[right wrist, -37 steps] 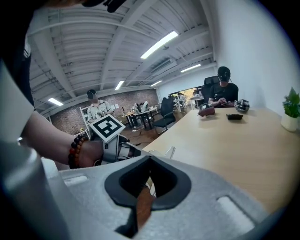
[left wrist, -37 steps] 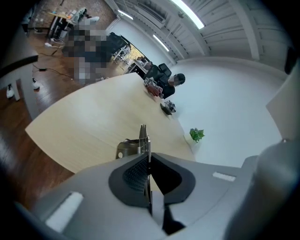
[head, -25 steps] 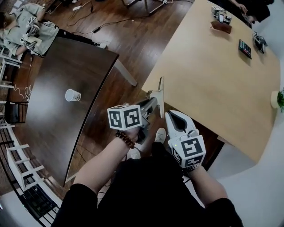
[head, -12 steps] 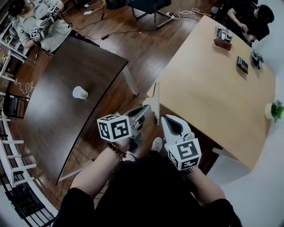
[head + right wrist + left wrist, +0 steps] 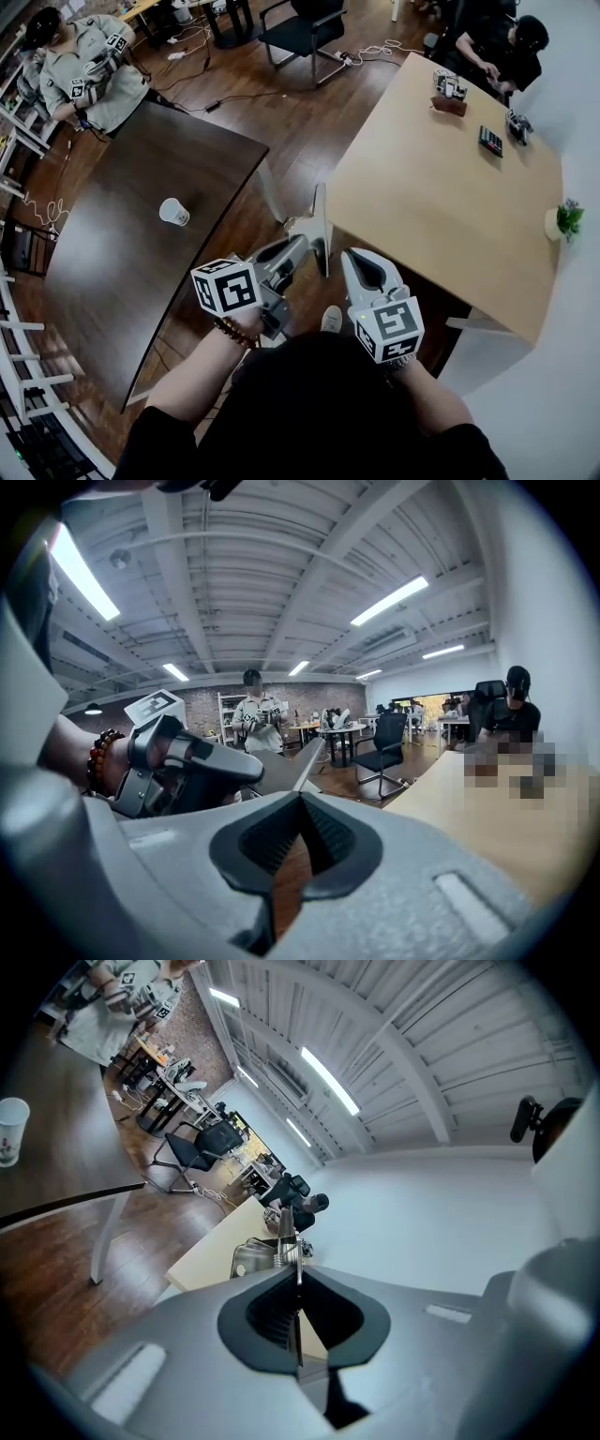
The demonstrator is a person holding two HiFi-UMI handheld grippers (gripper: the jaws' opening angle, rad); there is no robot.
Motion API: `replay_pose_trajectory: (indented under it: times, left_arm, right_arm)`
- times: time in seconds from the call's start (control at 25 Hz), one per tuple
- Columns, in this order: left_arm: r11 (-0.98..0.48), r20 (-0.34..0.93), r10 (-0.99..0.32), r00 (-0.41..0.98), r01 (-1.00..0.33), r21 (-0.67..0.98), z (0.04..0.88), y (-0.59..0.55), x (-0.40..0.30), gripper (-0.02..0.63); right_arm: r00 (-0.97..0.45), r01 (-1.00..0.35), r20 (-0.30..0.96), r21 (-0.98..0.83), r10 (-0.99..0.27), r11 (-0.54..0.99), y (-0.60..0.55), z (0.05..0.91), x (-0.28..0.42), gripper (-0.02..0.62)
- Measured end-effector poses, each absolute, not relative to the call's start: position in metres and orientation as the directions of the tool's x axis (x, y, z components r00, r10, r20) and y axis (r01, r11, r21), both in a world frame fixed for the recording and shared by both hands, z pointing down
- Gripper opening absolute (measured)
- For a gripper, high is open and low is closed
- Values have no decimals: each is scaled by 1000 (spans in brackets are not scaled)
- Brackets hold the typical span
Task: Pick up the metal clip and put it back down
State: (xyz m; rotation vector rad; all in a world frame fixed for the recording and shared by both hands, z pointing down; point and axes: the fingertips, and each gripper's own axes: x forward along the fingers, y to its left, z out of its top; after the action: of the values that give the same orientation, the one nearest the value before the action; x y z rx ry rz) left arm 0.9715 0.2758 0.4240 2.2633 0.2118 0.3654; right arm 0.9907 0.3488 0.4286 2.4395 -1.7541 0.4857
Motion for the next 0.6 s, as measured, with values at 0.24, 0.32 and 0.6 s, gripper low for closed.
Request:
replay_pose_trajectory:
  times: [0.24, 0.32, 0.6]
  left_arm:
    - [-651, 151, 324, 934, 105, 752, 400, 275, 935, 20]
    - [-651, 141, 337, 931, 122, 749, 397, 276, 931, 20]
    - [-638, 99, 356, 929, 165, 752, 390, 275, 919, 21]
  right_arm:
    - [345, -922, 303, -70, -889, -381, 345, 405, 953, -8]
    - [357, -919, 297, -58, -886, -390, 344, 402, 949, -8]
    - [365, -921, 284, -32, -887, -389, 339, 398, 938, -8]
